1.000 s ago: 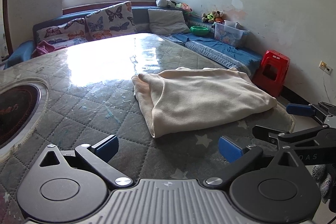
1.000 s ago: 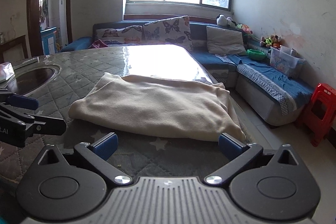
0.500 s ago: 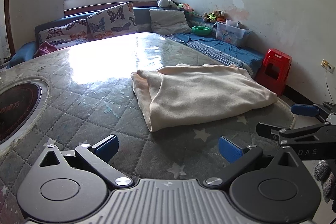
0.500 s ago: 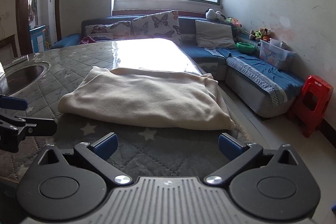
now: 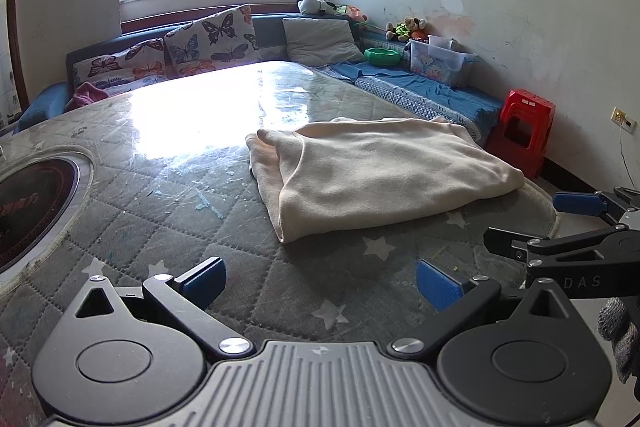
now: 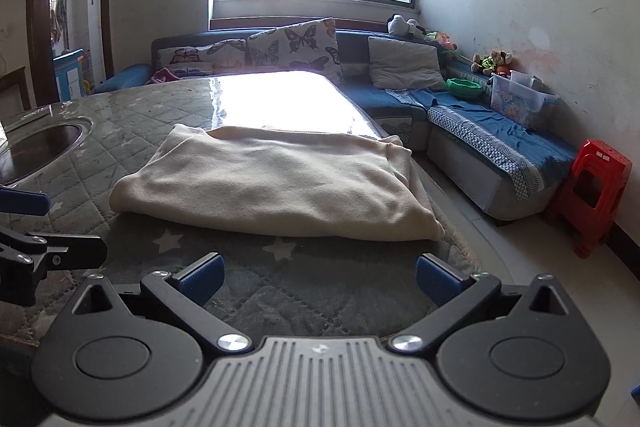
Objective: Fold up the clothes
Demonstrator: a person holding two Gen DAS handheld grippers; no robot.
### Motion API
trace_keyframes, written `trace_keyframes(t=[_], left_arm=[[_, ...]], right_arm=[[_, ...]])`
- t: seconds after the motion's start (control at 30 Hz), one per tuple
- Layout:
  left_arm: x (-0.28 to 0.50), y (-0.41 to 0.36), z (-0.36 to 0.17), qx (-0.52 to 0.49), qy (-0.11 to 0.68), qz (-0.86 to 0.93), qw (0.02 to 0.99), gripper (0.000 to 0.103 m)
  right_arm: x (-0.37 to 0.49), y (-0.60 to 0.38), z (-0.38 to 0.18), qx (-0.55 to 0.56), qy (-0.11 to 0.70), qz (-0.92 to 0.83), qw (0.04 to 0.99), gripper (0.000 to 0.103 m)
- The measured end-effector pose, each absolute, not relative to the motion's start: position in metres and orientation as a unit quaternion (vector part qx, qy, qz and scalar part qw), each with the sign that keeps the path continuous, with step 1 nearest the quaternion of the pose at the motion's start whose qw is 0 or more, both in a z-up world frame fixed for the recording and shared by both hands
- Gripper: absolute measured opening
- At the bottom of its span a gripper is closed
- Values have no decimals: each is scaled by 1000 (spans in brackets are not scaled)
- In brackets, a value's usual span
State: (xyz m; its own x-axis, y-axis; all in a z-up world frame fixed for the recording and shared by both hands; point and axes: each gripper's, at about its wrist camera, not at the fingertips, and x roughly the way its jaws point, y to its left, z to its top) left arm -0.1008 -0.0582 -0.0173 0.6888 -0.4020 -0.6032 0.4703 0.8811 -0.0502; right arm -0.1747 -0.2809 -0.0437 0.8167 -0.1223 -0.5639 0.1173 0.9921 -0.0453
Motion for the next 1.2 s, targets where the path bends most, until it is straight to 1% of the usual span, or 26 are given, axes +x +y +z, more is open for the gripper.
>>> trace_keyframes(t=[1.2], left_arm=[[-112, -62, -14, 59, 307, -240, 919, 103]], right_arm=[[-183, -278, -38, -8, 287, -61, 956, 103]])
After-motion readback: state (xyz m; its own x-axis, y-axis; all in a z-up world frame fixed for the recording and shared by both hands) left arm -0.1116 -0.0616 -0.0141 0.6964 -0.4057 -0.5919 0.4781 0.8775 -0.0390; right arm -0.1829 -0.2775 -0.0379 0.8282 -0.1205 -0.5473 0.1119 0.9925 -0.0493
